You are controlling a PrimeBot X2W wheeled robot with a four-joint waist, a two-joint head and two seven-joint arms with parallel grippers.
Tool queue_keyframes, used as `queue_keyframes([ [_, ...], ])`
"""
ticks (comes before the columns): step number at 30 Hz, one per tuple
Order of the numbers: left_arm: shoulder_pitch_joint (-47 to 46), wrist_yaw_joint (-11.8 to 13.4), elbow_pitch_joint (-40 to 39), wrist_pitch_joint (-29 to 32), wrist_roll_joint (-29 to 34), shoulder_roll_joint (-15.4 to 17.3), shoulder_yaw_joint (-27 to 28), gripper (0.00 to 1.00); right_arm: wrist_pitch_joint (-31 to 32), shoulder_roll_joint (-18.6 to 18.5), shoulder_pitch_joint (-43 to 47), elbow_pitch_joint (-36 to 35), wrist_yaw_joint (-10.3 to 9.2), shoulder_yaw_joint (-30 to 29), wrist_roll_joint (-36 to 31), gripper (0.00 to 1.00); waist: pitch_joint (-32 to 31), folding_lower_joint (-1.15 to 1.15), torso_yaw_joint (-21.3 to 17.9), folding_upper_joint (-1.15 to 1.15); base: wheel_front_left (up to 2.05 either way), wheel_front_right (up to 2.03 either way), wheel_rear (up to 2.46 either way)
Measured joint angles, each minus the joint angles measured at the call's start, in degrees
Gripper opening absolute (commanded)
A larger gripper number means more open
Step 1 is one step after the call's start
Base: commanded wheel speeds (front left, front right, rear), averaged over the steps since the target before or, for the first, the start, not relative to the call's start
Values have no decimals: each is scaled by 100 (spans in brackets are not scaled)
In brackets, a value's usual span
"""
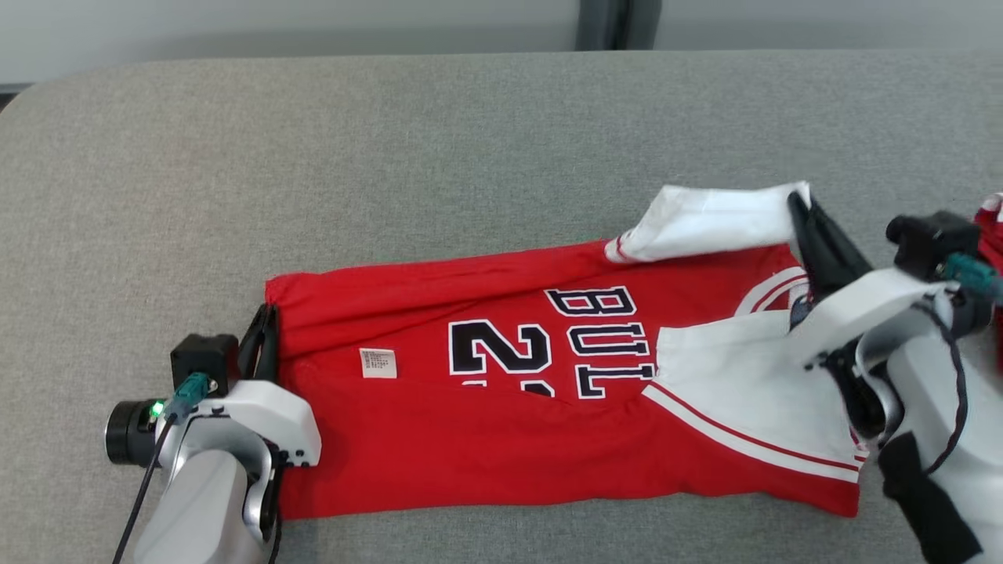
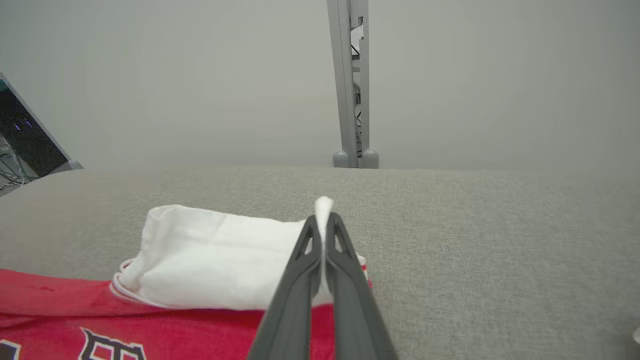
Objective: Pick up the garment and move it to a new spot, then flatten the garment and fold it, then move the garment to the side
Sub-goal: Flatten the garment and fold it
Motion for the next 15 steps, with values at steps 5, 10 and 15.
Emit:
queue_keyframes([
  [5, 393, -32, 156, -1, 15, 0, 188, 0, 1, 224, 917, -528, 0, -227, 16, 0, -277, 0, -183, 0, 0, 0, 0],
  [10, 689, -48, 241, 0, 53, -12, 333, 0, 0, 386, 1497, -706, 0, -388, 8, 0, -518, 0, -351, 0, 0, 0, 0],
  [15, 923, -54, 236, 0, 97, -54, 457, 0, 1, 509, 1820, -728, 0, -561, -35, 0, -718, 0, -456, 0, 0, 0, 0],
])
